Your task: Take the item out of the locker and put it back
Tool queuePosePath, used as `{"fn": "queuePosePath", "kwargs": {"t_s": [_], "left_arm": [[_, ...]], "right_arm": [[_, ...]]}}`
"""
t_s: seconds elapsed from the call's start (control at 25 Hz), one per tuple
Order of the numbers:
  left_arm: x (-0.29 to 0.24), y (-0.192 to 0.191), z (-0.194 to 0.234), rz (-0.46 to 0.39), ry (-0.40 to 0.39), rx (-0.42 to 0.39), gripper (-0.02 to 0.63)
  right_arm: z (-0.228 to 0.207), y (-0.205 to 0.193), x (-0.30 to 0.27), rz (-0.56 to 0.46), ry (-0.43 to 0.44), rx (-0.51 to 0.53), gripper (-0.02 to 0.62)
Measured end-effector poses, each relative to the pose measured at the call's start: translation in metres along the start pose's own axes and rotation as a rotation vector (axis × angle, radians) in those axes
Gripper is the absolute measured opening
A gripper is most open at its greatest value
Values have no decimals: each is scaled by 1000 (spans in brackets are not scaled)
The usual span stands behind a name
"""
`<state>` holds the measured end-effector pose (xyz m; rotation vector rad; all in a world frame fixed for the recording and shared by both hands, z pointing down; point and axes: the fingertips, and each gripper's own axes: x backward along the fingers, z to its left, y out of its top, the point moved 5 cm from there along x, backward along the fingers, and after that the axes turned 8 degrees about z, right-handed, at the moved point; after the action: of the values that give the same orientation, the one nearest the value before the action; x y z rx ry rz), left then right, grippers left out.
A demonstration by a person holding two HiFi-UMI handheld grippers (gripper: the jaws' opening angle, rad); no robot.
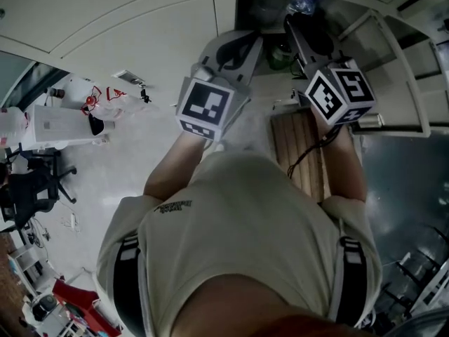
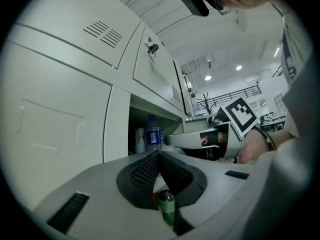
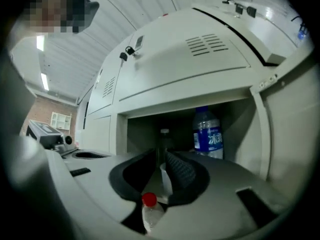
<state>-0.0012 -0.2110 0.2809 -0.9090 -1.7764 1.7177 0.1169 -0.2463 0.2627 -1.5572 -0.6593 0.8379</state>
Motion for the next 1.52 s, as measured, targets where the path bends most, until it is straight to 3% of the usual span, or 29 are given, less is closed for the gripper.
{"fn": "queuePosePath", "kwargs": {"t_s": [0.24,0.48,0.84,1.2,1.52], "left_arm": [[13,15,-3,-32,-7,-25,12],[21,14,-5,-14,-4,-49,12],[32,-16,-17,23,-49,-42,13],[48,-47,-31,66,-75,-5,12],[52,-51,-32,89,-72,-21,12]], "right_arm": [[4,8,26,-24,16,-2,67],[21,7,51,-9,41,43,5],[45,-26,66,53,100,-25,5],[56,-65,78,140,101,-56,2],[65,-67,84,108,65,-59,1]]}}
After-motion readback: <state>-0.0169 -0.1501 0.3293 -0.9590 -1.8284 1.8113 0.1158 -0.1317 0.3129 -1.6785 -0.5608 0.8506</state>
